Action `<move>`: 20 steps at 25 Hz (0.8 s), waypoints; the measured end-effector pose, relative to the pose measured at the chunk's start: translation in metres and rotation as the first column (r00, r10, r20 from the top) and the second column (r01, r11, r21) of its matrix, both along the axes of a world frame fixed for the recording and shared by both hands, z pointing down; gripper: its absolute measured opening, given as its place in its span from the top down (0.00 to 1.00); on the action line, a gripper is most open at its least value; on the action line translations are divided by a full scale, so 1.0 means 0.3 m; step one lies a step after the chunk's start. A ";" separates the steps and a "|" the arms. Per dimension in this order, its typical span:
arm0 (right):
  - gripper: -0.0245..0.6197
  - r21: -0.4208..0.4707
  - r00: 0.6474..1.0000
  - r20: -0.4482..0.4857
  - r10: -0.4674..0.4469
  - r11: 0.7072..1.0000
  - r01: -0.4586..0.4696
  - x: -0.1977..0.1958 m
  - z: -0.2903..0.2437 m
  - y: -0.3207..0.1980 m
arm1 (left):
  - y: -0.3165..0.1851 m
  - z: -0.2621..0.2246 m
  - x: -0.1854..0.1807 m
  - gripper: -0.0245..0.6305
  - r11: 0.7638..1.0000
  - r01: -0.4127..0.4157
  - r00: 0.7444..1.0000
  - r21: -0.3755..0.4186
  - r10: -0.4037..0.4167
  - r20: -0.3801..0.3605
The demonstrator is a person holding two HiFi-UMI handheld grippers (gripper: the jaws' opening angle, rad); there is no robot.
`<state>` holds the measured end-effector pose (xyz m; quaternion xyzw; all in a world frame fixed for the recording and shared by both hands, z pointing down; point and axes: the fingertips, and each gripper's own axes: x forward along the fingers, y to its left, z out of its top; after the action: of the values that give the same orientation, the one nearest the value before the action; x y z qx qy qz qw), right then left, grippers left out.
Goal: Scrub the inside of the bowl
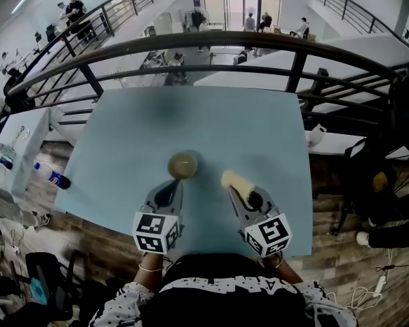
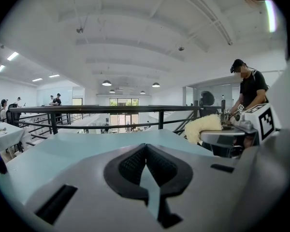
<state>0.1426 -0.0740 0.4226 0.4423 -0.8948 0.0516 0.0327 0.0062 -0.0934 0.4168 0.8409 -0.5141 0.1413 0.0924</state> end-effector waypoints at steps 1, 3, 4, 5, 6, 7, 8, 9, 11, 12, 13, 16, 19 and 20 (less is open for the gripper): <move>0.88 0.003 1.000 -0.002 -0.001 1.000 0.001 -0.001 -0.001 0.001 | 0.002 0.000 -0.001 0.94 1.000 0.001 1.000 0.001 -0.001 0.000; 0.88 0.009 1.000 -0.009 -0.006 1.000 0.006 -0.007 -0.004 0.004 | 0.006 -0.001 -0.005 0.94 1.000 0.003 1.000 0.002 -0.003 -0.002; 0.88 0.012 1.000 -0.013 -0.008 1.000 0.008 -0.010 -0.005 0.006 | 0.007 0.000 -0.007 0.94 1.000 0.003 1.000 0.001 -0.003 -0.003; 0.88 0.013 1.000 -0.014 -0.009 1.000 0.009 -0.013 -0.006 0.008 | 0.009 0.000 -0.010 0.94 1.000 0.004 1.000 0.001 -0.004 -0.004; 0.88 0.013 1.000 -0.013 -0.009 1.000 0.009 -0.016 -0.007 0.010 | 0.010 0.001 -0.013 0.94 1.000 0.005 1.000 0.000 -0.005 -0.004; 0.88 0.012 1.000 -0.010 -0.008 1.000 0.009 -0.018 -0.008 0.011 | 0.010 0.002 -0.016 0.94 1.000 0.004 1.000 0.000 -0.004 -0.003; 0.88 0.010 1.000 -0.007 -0.009 1.000 0.009 -0.020 -0.008 0.013 | 0.011 0.002 -0.018 0.94 1.000 0.004 1.000 0.000 -0.004 -0.001; 0.88 0.008 1.000 -0.004 -0.009 1.000 0.009 -0.022 -0.006 0.014 | 0.011 0.003 -0.019 0.94 1.000 0.003 1.000 0.000 -0.003 0.001; 0.88 0.004 1.000 -0.001 -0.008 1.000 0.008 -0.022 -0.003 0.016 | 0.012 0.004 -0.019 0.94 1.000 0.001 1.000 -0.003 -0.001 0.003; 0.88 0.002 1.000 0.000 -0.007 1.000 0.007 -0.021 0.000 0.018 | 0.013 0.006 -0.019 0.94 1.000 0.000 1.000 -0.005 0.000 0.004; 0.88 0.000 1.000 0.000 -0.006 1.000 0.006 -0.020 0.002 0.020 | 0.013 0.008 -0.019 0.94 1.000 -0.001 1.000 -0.006 0.001 0.005; 0.88 -0.004 1.000 0.001 -0.006 1.000 0.006 -0.018 0.009 0.026 | 0.014 0.012 -0.019 0.94 1.000 0.001 1.000 -0.004 -0.001 0.010; 0.88 -0.007 1.000 0.006 -0.011 1.000 0.011 -0.024 0.014 0.028 | 0.016 0.015 -0.027 0.94 1.000 0.005 1.000 -0.005 -0.005 0.018; 0.88 -0.007 1.000 0.007 -0.014 1.000 0.014 -0.028 0.014 0.028 | 0.017 0.015 -0.029 0.94 1.000 0.005 1.000 -0.006 -0.005 0.020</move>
<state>0.1343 -0.0655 0.4268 0.4358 -0.8977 0.0563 0.0316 -0.0027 -0.0883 0.4213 0.8379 -0.5168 0.1510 0.0899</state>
